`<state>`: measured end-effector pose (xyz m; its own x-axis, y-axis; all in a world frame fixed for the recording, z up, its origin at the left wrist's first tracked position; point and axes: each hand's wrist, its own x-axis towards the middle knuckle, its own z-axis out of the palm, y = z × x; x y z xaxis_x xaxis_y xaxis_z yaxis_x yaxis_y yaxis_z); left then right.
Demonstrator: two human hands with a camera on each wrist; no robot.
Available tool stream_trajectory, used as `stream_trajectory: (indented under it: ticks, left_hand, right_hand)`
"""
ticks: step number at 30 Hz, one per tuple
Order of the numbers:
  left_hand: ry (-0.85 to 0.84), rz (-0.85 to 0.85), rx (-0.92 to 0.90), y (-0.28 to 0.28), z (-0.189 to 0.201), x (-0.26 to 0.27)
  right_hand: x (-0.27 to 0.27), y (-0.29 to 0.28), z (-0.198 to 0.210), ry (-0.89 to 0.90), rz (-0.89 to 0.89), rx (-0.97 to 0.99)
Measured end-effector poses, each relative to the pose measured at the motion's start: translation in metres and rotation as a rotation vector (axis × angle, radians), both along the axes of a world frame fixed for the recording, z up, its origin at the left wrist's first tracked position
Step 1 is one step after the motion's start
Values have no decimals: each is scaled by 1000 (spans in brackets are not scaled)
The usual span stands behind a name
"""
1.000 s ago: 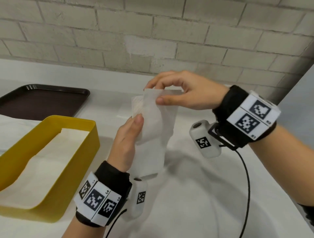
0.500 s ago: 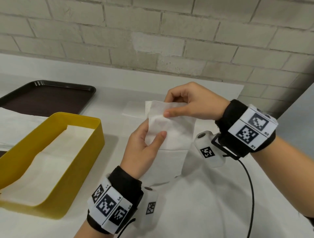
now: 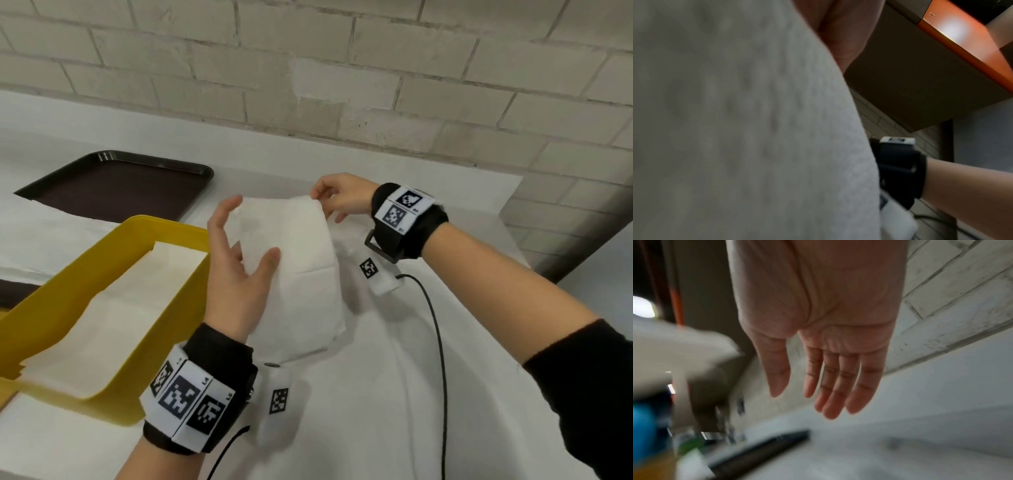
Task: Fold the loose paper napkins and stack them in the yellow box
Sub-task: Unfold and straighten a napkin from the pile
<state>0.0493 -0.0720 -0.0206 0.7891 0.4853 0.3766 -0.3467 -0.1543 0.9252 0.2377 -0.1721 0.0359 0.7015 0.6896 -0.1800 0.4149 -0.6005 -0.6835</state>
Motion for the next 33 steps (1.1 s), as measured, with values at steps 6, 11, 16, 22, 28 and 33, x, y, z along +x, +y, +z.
stream_trajectory:
  ticks: [6, 11, 16, 22, 28, 33]
  left_hand:
    - [164, 186, 165, 18, 1, -9]
    - [228, 241, 57, 21, 1, -16]
    - [235, 268, 78, 25, 2, -21]
    - [257, 304, 101, 28, 4, -22]
    - [277, 270, 49, 27, 8, -20]
    - [286, 194, -57, 18, 13, -11]
  right_hand:
    - [45, 50, -73, -337, 37, -477]
    - [50, 67, -92, -369, 62, -582]
    - [53, 78, -88, -403, 84, -547]
    - [48, 77, -83, -389, 57, -439]
    - [27, 48, -40, -319, -94, -12]
    - [-20, 2, 10, -224, -91, 404]
